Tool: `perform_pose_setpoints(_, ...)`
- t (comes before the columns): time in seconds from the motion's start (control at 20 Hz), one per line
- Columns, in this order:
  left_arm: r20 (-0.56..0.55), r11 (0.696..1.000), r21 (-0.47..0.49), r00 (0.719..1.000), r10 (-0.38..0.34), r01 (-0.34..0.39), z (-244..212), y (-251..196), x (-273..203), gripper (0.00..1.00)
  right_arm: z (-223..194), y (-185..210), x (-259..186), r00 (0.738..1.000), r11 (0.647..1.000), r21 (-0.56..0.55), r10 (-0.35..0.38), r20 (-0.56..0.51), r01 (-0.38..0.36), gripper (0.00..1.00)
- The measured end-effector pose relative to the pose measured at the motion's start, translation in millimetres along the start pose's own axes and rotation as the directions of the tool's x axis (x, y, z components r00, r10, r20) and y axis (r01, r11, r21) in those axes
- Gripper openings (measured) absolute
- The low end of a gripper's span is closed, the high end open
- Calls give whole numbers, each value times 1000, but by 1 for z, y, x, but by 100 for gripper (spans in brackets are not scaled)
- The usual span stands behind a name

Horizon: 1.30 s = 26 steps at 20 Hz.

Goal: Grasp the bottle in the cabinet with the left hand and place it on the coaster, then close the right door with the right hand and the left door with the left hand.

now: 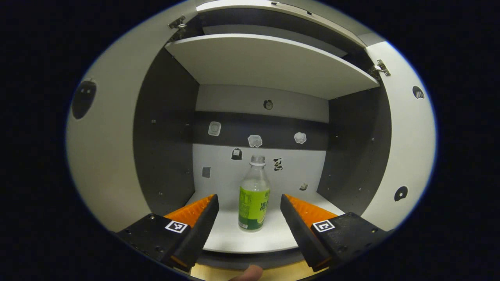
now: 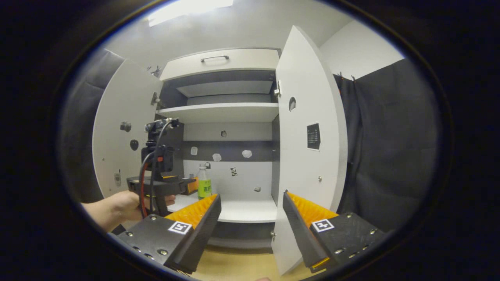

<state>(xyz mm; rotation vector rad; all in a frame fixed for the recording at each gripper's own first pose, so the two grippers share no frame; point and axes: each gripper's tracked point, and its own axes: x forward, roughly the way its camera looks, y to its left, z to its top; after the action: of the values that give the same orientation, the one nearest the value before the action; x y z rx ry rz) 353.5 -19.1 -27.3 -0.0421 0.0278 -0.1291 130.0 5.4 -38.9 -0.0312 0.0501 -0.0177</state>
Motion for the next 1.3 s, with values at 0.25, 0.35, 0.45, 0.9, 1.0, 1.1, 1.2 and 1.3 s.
perform_pose_setpoints(0.25, -37, 999, -31, 999, 6, -7, -20, -1, 50, 100, 0, -23, 0, 999, 999, 17, -48, 14, 48, 96)
perform_pose_setpoints(0.35, -32, 999, -47, 999, 10, -12, -23, 1, 67, 100, 1, -32, -6, 998, 997, 36, -64, 17, 64, 96)
perform_pose_setpoints(0.45, -27, 998, -61, 1000, -1, 0, -27, -3, 81, 99, -3, -41, -13, 997, 995, 53, -80, 7, 80, 96)
perform_pose_setpoints(0.9, -50, 997, -82, 999, -11, 7, -36, -2, 82, 81, 3, -52, -53, 996, 996, 45, -76, 43, 74, 96)
perform_pose_setpoints(1.0, -33, 998, -65, 999, -12, 9, -28, -2, 58, 80, 4, -51, -64, 997, 997, 40, -65, 41, 64, 96)
perform_pose_setpoints(1.1, -17, 999, -33, 1000, -17, 16, -21, -3, 31, 80, 4, -49, -75, 998, 998, 26, -55, 45, 53, 96)
perform_pose_setpoints(1.2, -8, 999, -26, 1000, -24, 24, -14, -6, 0, 80, 4, -48, -88, 998, 999, 18, -47, 49, 46, 96)
perform_pose_setpoints(1.3, 2, 1000, -13, 1000, -25, 25, -8, -7, -33, 80, 6, -44, -103, 998, 999, 26, -30, 54, 29, 96)
